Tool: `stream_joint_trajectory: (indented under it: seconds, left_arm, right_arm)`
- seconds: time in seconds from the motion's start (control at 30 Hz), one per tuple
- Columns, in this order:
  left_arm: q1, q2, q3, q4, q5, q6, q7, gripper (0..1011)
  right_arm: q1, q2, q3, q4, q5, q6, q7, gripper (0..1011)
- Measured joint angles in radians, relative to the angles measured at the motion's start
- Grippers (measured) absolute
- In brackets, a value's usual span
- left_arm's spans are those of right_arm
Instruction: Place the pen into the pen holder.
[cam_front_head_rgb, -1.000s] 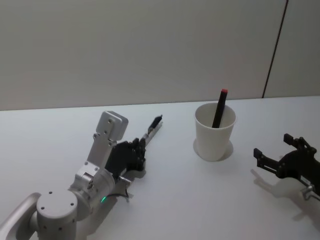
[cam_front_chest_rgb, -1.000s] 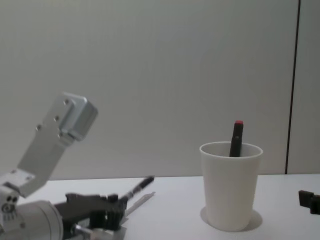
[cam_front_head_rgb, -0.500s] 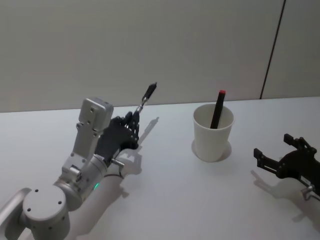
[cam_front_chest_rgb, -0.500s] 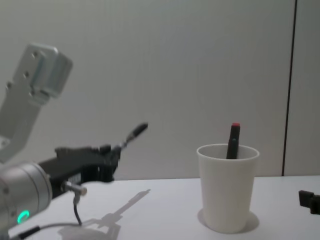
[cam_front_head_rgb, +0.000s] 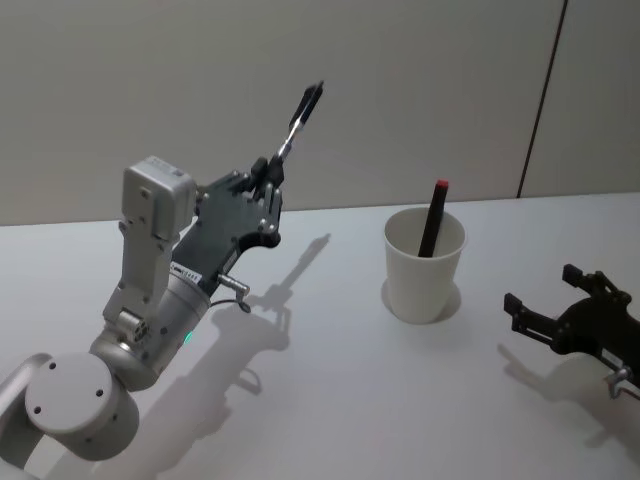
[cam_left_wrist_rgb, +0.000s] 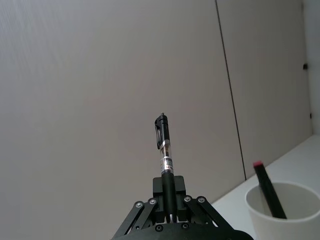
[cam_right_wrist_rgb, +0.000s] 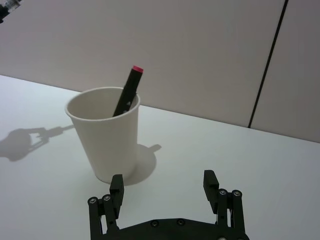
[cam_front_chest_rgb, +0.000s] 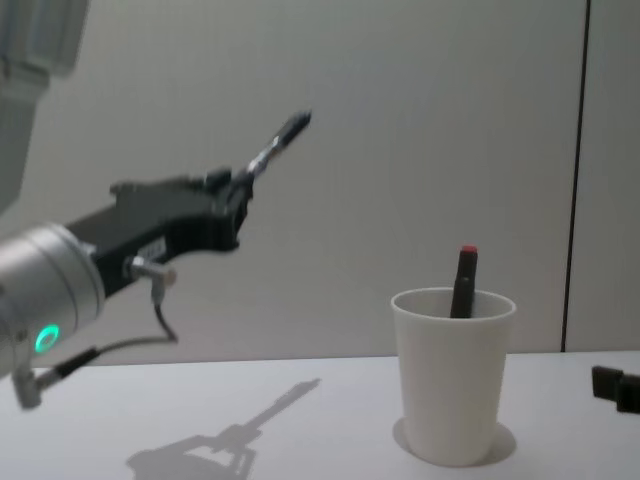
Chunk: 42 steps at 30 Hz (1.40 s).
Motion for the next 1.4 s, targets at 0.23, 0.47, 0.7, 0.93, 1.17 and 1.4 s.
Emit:
stream_joint_trajectory:
  seconds: [0.23, 0.47, 0.7, 0.93, 1.17, 1.4]
  left_arm:
    - [-0.023, -0.016, -0.005, -0.005, -0.005, -0.093, -0.049, 131]
    - [-0.049, -0.038, -0.006, -0.007, -0.011, -0.164, -0.095, 131]
    - [-0.062, -0.049, -0.007, -0.009, -0.014, -0.201, -0.118, 130]
    - [-0.069, -0.055, -0.007, -0.01, -0.016, -0.221, -0.132, 130]
    - [-0.073, -0.058, -0.007, -0.01, -0.016, -0.233, -0.139, 130]
    - [-0.076, -0.06, -0.007, -0.01, -0.017, -0.24, -0.144, 130]
  right_arm:
    - [-0.006, 0.018, 0.015, -0.029, 0.072, 0.0, 0.061, 1001]
    - [-0.016, 0.043, 0.034, -0.07, 0.167, -0.004, 0.137, 1001]
    - [-0.026, 0.071, 0.056, -0.113, 0.275, -0.007, 0.216, 1001]
    - [-0.031, 0.099, 0.077, -0.157, 0.395, -0.006, 0.299, 1001]
    - [-0.021, 0.109, 0.082, -0.171, 0.468, -0.001, 0.353, 1001]
    - [0.016, 0.088, 0.069, -0.167, 0.508, 0.006, 0.343, 1001]
